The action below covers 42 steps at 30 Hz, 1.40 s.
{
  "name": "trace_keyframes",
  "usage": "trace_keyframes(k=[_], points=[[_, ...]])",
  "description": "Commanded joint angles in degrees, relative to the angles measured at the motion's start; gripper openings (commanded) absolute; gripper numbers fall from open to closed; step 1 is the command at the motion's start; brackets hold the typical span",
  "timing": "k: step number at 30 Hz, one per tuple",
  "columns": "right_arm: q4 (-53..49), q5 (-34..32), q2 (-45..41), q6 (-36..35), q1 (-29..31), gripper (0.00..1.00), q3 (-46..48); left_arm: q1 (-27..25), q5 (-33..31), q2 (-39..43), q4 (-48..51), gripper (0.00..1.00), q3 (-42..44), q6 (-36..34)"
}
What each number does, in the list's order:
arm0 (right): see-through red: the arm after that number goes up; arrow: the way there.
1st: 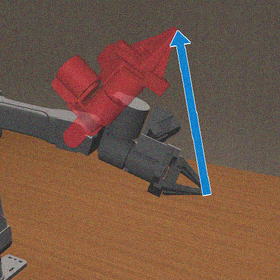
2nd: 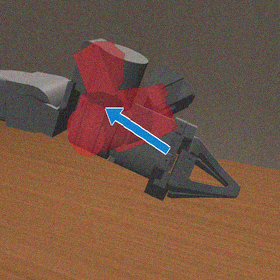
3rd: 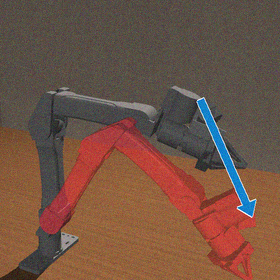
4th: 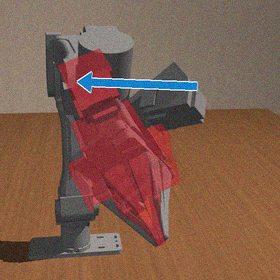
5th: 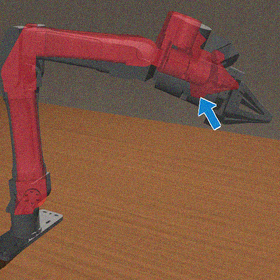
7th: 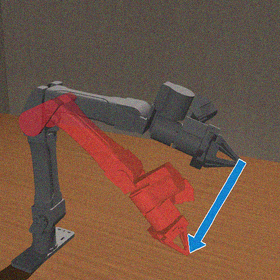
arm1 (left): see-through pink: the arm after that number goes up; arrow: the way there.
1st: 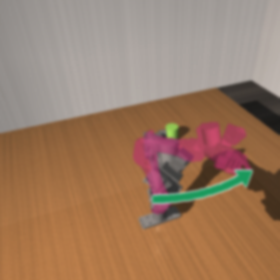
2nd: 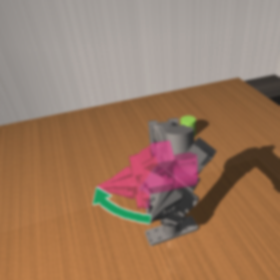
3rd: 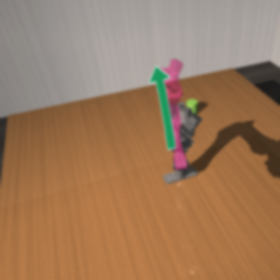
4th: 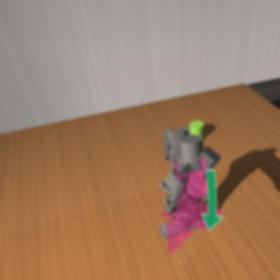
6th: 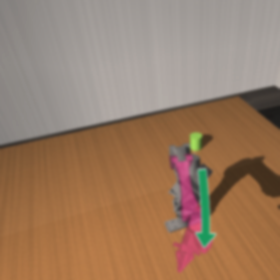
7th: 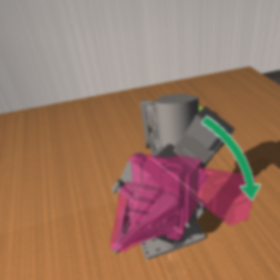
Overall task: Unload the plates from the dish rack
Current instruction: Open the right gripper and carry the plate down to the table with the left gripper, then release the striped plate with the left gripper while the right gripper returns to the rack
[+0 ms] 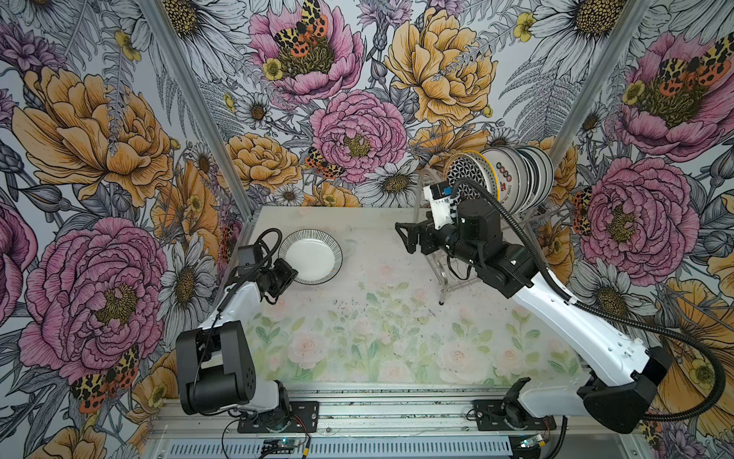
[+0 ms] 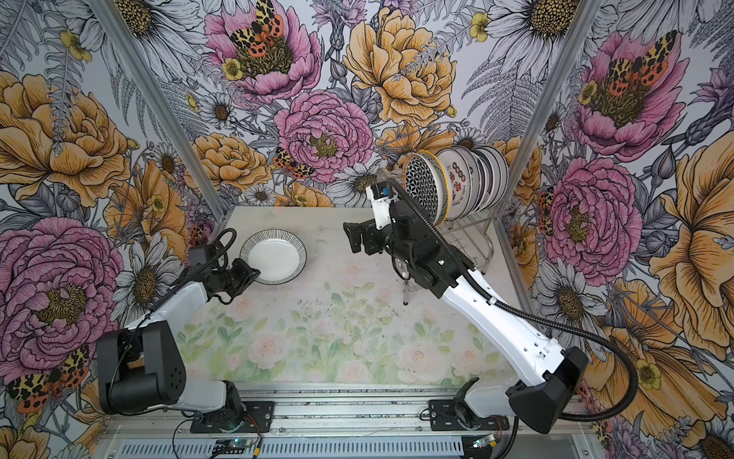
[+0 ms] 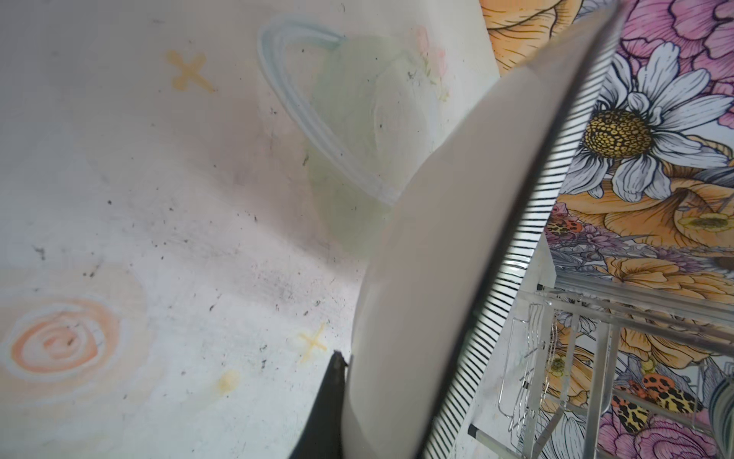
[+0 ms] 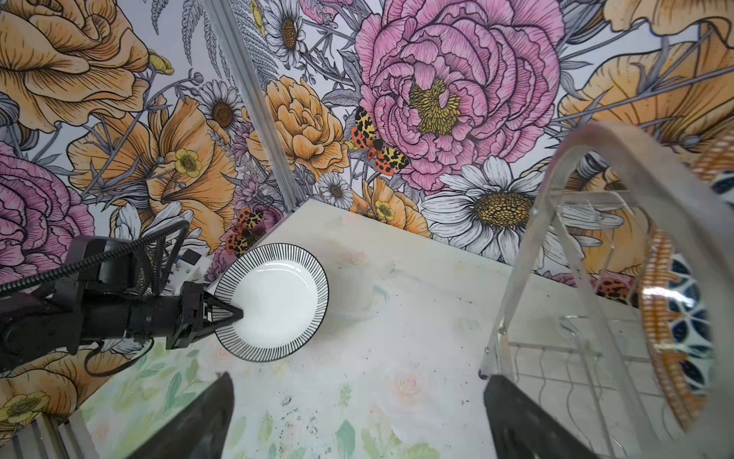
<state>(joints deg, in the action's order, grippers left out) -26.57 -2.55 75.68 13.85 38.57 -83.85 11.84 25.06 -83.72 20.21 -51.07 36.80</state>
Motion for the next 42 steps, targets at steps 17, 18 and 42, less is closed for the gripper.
trace_keyframes(k=[17,18,42], points=[[-0.34,-11.06,-6.48,4.51,0.85,0.99,18.68,0.74,1.56,-23.12,-10.89,0.0,-18.48,1.98],[-0.13,-11.38,-5.96,4.71,1.04,0.99,18.85,0.74,1.2,-23.24,-10.89,0.0,-18.57,2.22],[3.45,-20.82,8.31,1.07,9.25,0.99,18.12,5.39,2.97,-25.42,-8.31,0.14,-15.95,-0.85]])
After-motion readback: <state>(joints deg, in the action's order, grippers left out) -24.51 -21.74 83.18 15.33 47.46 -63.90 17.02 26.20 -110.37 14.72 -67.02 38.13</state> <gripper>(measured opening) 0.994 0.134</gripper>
